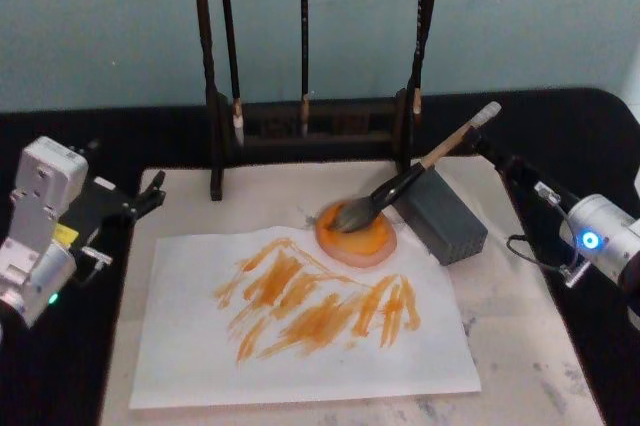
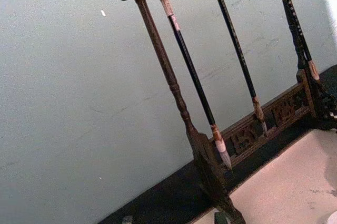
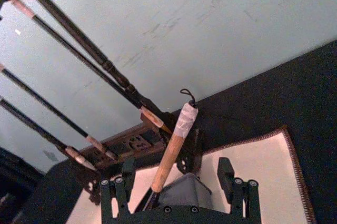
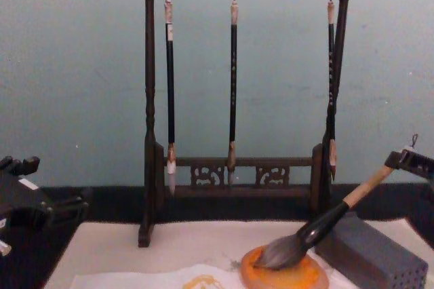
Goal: Pick up the brush from the inkstone, write on the paper, then place the brush back to its original position.
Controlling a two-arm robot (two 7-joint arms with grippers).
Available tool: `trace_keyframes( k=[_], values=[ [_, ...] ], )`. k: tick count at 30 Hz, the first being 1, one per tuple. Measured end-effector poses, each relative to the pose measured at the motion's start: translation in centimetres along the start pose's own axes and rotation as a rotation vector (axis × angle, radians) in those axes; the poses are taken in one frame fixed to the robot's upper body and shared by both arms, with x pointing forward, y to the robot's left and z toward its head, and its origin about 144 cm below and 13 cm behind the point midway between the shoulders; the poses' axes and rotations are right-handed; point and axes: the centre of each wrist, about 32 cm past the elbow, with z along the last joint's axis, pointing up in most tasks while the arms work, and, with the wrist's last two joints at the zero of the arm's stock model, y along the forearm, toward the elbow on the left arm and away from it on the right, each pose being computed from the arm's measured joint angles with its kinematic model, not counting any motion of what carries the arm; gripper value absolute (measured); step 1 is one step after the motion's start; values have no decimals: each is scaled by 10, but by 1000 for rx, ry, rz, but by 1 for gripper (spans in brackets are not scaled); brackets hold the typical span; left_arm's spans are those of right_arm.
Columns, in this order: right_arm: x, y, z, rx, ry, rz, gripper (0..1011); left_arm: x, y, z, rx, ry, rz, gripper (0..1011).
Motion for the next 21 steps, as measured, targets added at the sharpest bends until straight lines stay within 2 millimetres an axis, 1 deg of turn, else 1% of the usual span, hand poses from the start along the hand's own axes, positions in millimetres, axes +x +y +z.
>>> trace_keyframes(
  k=[13, 21],
  values=[
    [-8, 26, -1, -8, 136, -32, 1000, 0, 0, 0, 0, 0, 0, 1001],
    [-6, 45, -2, -12, 201, -38, 1000, 0, 0, 0, 0, 0, 0, 1001]
  ],
)
